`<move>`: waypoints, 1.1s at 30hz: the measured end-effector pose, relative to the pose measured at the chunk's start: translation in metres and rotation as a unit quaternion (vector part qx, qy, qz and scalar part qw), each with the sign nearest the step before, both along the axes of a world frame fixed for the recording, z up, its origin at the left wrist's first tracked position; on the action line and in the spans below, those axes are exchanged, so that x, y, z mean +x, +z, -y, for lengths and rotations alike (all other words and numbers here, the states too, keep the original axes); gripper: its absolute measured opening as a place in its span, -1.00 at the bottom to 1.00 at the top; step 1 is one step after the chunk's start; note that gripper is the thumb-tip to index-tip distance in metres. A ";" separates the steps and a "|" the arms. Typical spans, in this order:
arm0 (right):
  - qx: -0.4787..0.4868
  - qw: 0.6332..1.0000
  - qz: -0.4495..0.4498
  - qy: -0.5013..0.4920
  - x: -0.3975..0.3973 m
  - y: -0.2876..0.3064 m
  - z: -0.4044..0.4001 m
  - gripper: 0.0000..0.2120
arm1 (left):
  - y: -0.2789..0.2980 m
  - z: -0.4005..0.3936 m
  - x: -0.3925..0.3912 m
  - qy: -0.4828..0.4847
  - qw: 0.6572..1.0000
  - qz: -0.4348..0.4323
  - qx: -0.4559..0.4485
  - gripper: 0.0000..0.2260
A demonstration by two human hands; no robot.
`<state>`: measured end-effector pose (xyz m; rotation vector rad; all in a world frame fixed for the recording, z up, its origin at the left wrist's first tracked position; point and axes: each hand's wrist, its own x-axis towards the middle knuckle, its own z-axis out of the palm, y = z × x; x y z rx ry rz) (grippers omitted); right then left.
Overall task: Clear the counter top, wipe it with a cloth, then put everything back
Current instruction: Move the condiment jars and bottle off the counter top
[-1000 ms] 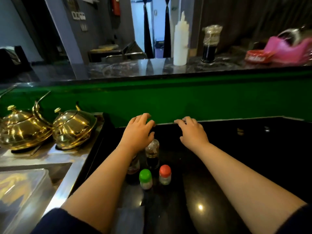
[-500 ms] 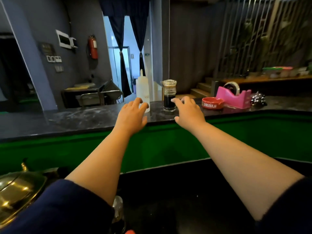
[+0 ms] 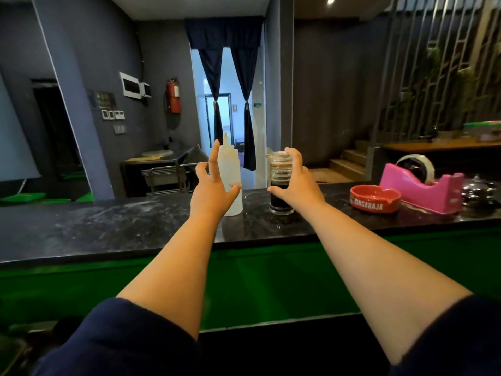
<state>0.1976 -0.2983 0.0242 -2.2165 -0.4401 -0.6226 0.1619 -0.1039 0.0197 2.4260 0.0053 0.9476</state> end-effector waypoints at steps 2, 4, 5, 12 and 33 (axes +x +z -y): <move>0.032 0.999 0.016 0.028 0.003 -0.005 -0.002 -0.12 | 0.000 0.004 0.003 -0.013 1.000 0.003 -0.009 -0.11; 0.046 0.998 0.024 0.034 0.005 -0.006 -0.003 -0.15 | 0.000 0.005 0.005 -0.024 1.000 0.013 -0.010 -0.12; 0.050 0.998 0.027 0.035 0.005 -0.006 -0.003 -0.17 | 0.000 0.006 0.006 -0.026 0.999 0.014 -0.013 -0.13; 0.090 0.994 0.033 0.061 -0.024 -0.002 0.001 -0.26 | 0.007 0.012 -0.030 -0.047 0.997 0.040 -0.036 -0.16; 0.134 0.985 -0.100 0.050 -0.245 -0.160 -0.002 -0.07 | -0.152 0.020 -0.241 -0.110 0.986 -0.062 -0.108 -0.06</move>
